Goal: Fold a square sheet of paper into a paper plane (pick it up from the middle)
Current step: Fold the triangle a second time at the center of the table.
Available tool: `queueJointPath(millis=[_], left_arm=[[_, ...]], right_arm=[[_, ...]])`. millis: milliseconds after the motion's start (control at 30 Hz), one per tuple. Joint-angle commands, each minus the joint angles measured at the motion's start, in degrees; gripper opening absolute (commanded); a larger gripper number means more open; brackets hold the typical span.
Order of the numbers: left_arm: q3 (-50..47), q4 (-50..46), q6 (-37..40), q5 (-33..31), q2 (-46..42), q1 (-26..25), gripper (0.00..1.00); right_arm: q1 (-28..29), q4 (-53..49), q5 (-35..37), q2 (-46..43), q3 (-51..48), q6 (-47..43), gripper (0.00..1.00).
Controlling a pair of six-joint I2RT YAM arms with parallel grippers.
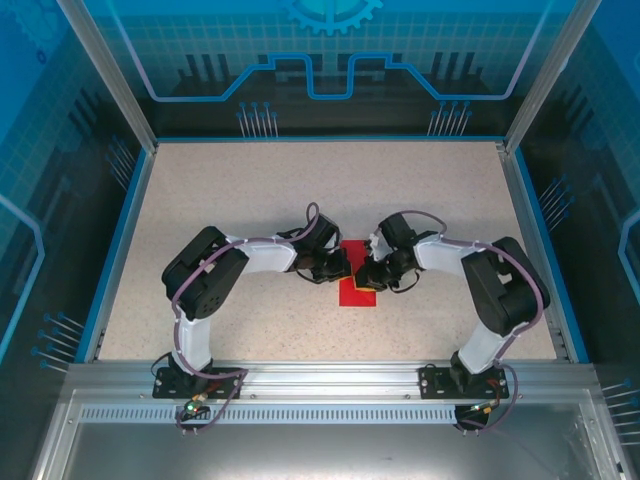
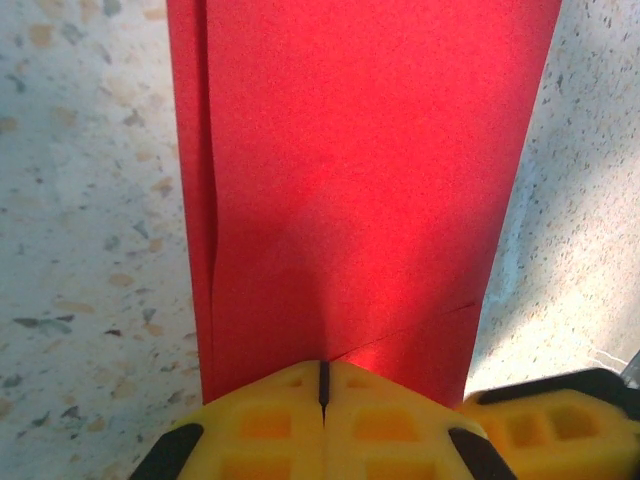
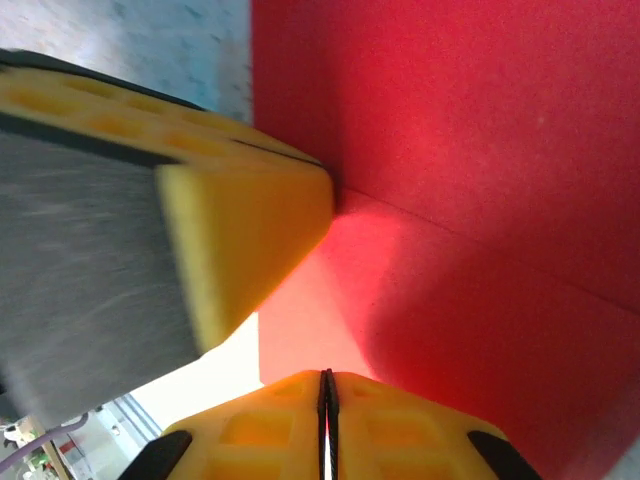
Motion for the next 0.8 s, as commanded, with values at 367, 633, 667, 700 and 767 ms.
queueJointPath(millis=[367,633,667,700,767], left_arm=[[-1.39,-3.14,1.32,-3.14,1.96,0.68,0.00],[-1.62,-3.01,1.38,-2.98,2.04,1.03,0.00],[-1.50,-3.04,1.27,-2.81,2.07,0.95,0.00],[-1.36,-3.06,1.32,-2.67,2.11,0.96,0.00],[-1.18,-2.87,1.35,-2.12,2.16,1.00,0.00]], right_arm=[[-3.97,2.00,-3.58,-4.13,-10.94,-0.09,0.18],[-6.25,-1.03,-1.42,-8.72,-16.46,-1.14,0.21],[-6.47,-1.43,-1.08,-9.21,-16.84,-1.43,0.21],[-6.66,-1.98,-1.14,-9.60,-16.72,-1.83,0.21],[-6.92,-3.02,-0.73,-11.07,-16.45,-2.27,0.21]])
